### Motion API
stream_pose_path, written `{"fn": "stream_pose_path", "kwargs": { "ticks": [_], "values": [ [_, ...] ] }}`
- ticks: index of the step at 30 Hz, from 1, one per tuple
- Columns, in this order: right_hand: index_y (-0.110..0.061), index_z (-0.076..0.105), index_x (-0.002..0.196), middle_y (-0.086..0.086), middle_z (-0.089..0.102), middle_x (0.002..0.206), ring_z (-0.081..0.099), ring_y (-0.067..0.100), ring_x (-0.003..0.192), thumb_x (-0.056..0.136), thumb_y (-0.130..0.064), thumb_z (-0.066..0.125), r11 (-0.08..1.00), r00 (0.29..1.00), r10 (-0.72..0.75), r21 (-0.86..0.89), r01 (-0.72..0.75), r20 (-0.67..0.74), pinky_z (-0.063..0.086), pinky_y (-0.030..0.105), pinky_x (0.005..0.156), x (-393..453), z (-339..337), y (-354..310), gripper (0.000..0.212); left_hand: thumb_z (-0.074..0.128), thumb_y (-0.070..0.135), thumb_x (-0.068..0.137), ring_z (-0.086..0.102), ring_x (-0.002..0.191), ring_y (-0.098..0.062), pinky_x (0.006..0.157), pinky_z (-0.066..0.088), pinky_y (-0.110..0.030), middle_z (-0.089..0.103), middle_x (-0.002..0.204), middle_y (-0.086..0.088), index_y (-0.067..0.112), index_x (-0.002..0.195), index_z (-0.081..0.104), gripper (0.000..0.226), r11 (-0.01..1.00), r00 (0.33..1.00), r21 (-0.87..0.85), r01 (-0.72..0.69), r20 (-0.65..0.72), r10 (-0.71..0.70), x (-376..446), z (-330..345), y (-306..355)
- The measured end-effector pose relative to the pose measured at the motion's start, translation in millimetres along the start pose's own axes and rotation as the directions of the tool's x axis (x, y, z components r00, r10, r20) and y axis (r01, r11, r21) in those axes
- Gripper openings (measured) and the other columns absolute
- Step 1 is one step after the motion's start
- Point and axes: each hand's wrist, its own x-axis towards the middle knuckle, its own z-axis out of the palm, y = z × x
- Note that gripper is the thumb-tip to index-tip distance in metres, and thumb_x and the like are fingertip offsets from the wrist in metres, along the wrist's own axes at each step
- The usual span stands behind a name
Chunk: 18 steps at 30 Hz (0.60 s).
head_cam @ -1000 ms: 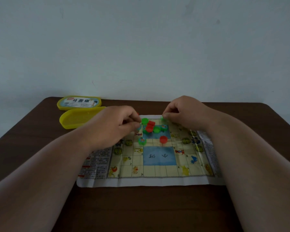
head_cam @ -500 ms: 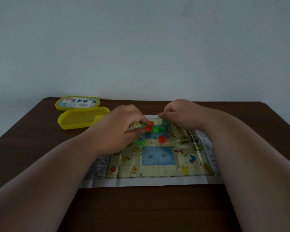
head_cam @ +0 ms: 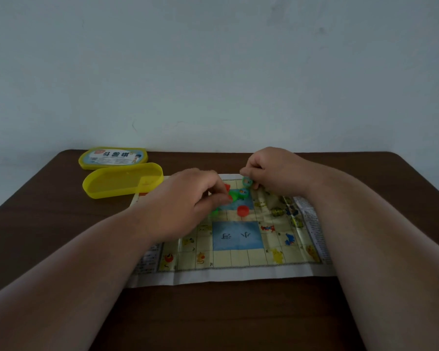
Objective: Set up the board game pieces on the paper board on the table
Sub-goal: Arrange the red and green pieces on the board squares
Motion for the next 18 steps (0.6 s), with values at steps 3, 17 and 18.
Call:
{"fn": "stream_pose_path", "kwargs": {
  "ticks": [3, 17, 18],
  "values": [
    [-0.018, 0.073, 0.097, -0.006, 0.074, 0.083, 0.064, 0.006, 0.067, 0.108, -0.039, 0.055, 0.998, 1.0, -0.012, -0.055, 0.01, -0.029, 0.041, 0.024, 0.058, 1, 4, -1, 0.029, 0.058, 0.049, 0.1, 0.062, 0.089, 0.001, 0.076, 0.053, -0.029, 0.066, 0.094, 0.019, 0.035, 0.103, 0.071, 0.02, 1.0, 0.998, -0.025, 0.002, 0.065, 0.0, -1, 2, 6],
    [-0.024, 0.075, 0.088, -0.017, 0.06, 0.056, 0.051, -0.002, 0.048, 0.079, -0.049, 0.088, 0.984, 0.983, -0.156, 0.096, 0.147, 0.099, 0.036, 0.013, 0.049, -15, -16, -7, 0.03, 0.06, 0.033, 0.103, 0.058, 0.088, 0.002, 0.069, 0.045, -0.023, 0.062, 0.1, 0.019, 0.033, 0.108, 0.071, 0.013, 0.99, 0.959, 0.027, 0.138, -0.253, -0.126, 4, -6, -15],
    [-0.024, 0.076, 0.089, -0.016, 0.059, 0.055, 0.049, -0.002, 0.047, 0.073, -0.049, 0.092, 0.986, 0.973, -0.152, 0.092, 0.138, 0.175, 0.038, 0.016, 0.05, -16, -17, -9, 0.033, 0.061, 0.033, 0.102, 0.058, 0.087, 0.002, 0.068, 0.045, -0.022, 0.061, 0.099, 0.02, 0.033, 0.107, 0.071, 0.012, 0.984, 0.951, 0.026, 0.178, -0.261, -0.165, 5, -9, -19]
  ]
}}
